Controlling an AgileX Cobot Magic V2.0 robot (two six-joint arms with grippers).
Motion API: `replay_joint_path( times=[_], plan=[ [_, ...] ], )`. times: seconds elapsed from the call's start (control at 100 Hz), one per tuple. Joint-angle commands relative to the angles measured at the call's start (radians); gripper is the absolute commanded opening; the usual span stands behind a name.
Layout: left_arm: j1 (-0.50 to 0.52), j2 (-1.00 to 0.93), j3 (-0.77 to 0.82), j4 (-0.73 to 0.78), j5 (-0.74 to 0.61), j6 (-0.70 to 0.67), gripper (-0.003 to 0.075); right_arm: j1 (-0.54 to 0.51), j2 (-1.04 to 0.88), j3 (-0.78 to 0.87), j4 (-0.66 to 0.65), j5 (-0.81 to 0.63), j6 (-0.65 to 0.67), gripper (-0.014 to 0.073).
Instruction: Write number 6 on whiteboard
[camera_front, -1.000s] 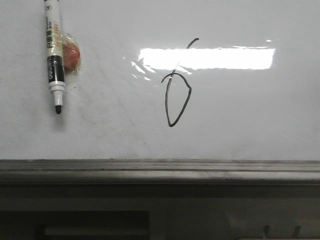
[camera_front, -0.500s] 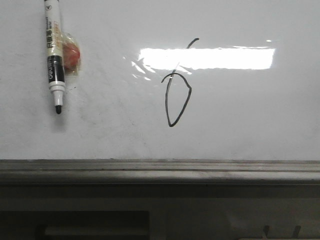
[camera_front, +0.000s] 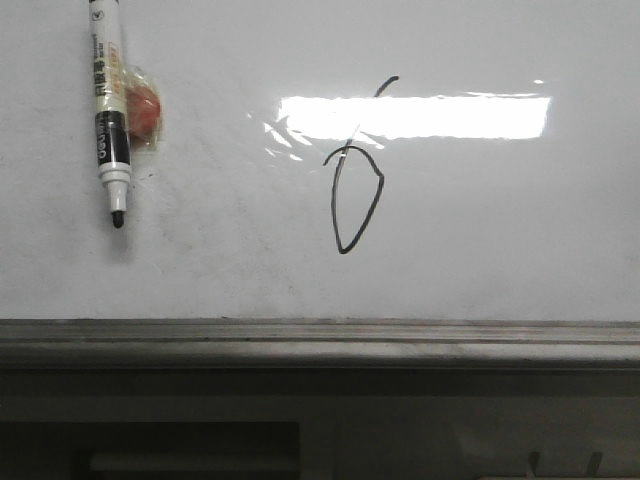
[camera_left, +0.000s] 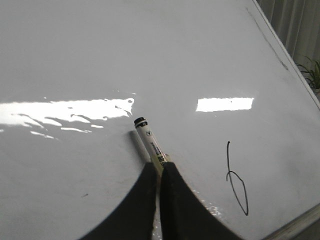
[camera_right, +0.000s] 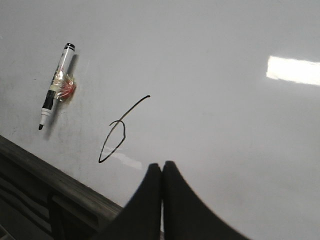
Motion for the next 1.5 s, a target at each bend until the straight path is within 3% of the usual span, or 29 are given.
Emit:
replay_joint_path(
  times=[0.0,0.11,0.25,0.34,0.49,0.6,1.03,1.49],
  plan=[
    [0.023,0.013,-0.014,0.283,0.008,-0.256,-0.0020,0.001,0.011,-0.025,0.030,-0.065,-0.006,-0.0065],
    [0.091,0.031,0.018,0.632,-0.007,-0.642,-0.0020,0.001,0.011,-0.025,0.030,-0.065,-0.006,-0.0065],
    [0.231,0.042,0.059,1.005,0.006,-0.994,-0.0020,0.001,0.011,-0.025,0.030,-0.065,-0.006,-0.0065],
    [0.343,0.042,0.071,1.187,0.045,-1.137,-0.0020,0.001,0.011,-0.025,0.030,-0.065,-0.006,-0.0065],
    [0.538,0.039,0.099,1.322,0.098,-1.282,-0.0020,0.001,0.011,-0.025,0.030,-0.065,-0.006,-0.0065],
    [0.646,0.008,0.127,1.502,0.096,-1.435,-0.0020,0.001,0.011,-0.025,0.030,-0.065,-0.006,-0.0065],
    [0.822,-0.031,0.181,1.538,0.112,-1.471,-0.0020,0.001,0.011,-0.025,0.030,-0.066,-0.006,-0.0065],
    [0.764,-0.031,0.181,1.538,0.123,-1.471,-0.0020,0.001,0.011,-0.025,0.030,-0.066,-0.006,-0.0065]
  ],
)
